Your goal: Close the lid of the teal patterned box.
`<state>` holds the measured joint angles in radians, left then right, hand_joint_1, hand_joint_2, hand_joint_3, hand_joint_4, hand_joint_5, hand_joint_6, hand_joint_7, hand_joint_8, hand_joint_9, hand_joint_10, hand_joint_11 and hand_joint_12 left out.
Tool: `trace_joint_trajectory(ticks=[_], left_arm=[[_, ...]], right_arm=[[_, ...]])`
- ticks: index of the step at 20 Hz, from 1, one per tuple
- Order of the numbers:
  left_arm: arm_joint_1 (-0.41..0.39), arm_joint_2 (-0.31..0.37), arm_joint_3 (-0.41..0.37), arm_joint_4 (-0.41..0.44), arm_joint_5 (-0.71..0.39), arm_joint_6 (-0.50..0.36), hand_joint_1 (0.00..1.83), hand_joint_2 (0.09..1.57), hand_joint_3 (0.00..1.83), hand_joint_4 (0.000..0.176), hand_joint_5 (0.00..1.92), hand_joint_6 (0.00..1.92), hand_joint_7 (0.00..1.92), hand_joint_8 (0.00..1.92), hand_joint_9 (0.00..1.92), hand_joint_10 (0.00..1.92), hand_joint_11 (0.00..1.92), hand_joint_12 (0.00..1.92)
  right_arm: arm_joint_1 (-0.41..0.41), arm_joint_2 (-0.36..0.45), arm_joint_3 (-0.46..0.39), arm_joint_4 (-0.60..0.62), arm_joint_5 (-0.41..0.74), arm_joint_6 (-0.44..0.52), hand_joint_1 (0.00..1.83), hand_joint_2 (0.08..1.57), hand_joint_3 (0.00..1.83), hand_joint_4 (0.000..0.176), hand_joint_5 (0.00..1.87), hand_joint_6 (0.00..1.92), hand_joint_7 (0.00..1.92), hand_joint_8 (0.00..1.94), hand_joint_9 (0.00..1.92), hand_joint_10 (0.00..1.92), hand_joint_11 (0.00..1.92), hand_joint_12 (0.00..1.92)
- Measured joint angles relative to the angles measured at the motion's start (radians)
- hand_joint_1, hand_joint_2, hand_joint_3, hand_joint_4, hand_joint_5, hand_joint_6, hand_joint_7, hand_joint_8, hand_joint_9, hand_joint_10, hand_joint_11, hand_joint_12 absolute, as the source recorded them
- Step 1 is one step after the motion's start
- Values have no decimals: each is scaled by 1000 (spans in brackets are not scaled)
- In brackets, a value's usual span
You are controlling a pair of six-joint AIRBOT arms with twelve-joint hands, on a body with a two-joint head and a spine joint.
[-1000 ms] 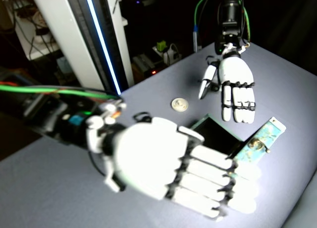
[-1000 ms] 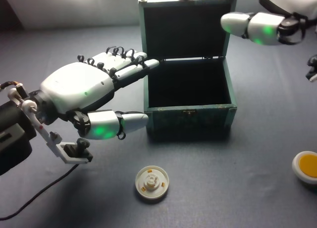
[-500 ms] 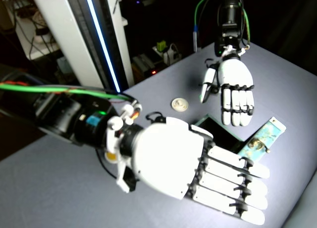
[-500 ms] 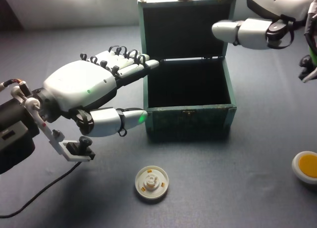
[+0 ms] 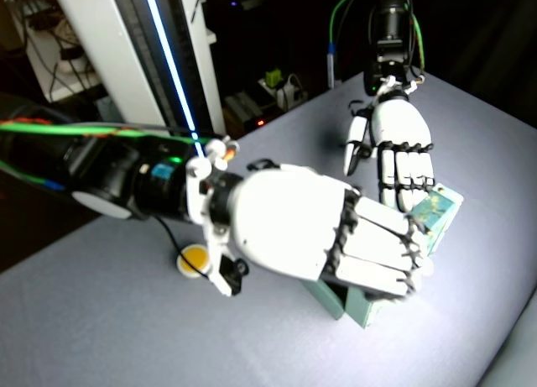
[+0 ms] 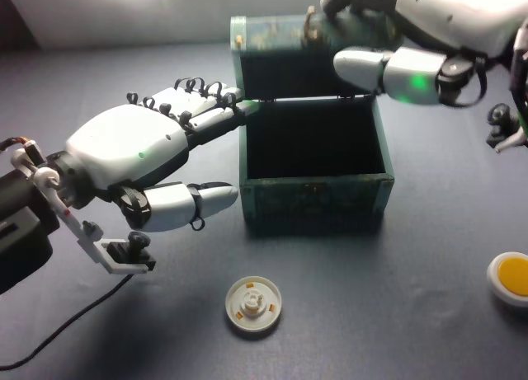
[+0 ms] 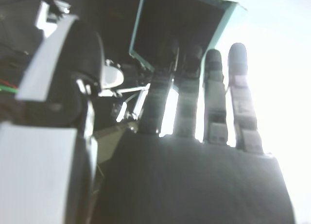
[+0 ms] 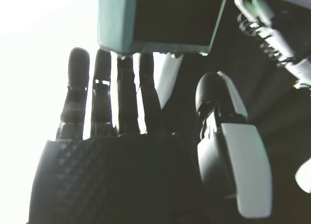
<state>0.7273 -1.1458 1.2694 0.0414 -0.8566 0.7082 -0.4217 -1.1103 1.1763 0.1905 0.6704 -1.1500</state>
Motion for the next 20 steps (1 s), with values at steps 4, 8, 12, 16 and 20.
trace_joint_trajectory(ticks=[4, 8, 12, 16, 20], left_arm=[[25, 8, -16, -23, -20, 0, 173, 1356, 0, 12, 80, 6, 37, 4, 24, 6, 0, 522], [50, 11, -27, -19, -48, -11, 173, 1381, 1, 0, 144, 13, 109, 9, 94, 21, 0, 586], [76, 27, -53, -11, -85, -19, 54, 1363, 0, 2, 224, 19, 177, 6, 129, 13, 0, 565], [85, 39, -61, -18, -119, -19, 255, 1358, 0, 0, 515, 113, 564, 87, 488, 185, 0, 1450], [90, 42, -67, -23, -125, -19, 256, 1363, 2, 0, 436, 1076, 602, 884, 501, 1300, 352, 1755]], right_arm=[[-55, 32, -35, 8, 19, 5, 223, 1376, 3, 0, 125, 1256, 521, 1325, 544, 1664, 555, 1921], [-118, 71, -80, 0, 100, 53, 173, 1386, 3, 0, 0, 804, 129, 907, 33, 1339, 53, 1921], [-195, 137, -136, -1, 228, 90, 82, 1375, 0, 0, 0, 502, 128, 109, 0, 417, 0, 1420], [-285, 186, -180, 9, 360, 128, 1, 1376, 0, 0, 8, 376, 216, 113, 0, 808, 0, 1721], [-369, 211, -214, 27, 463, 153, 0, 1348, 0, 0, 0, 452, 210, 149, 0, 998, 0, 1688]])
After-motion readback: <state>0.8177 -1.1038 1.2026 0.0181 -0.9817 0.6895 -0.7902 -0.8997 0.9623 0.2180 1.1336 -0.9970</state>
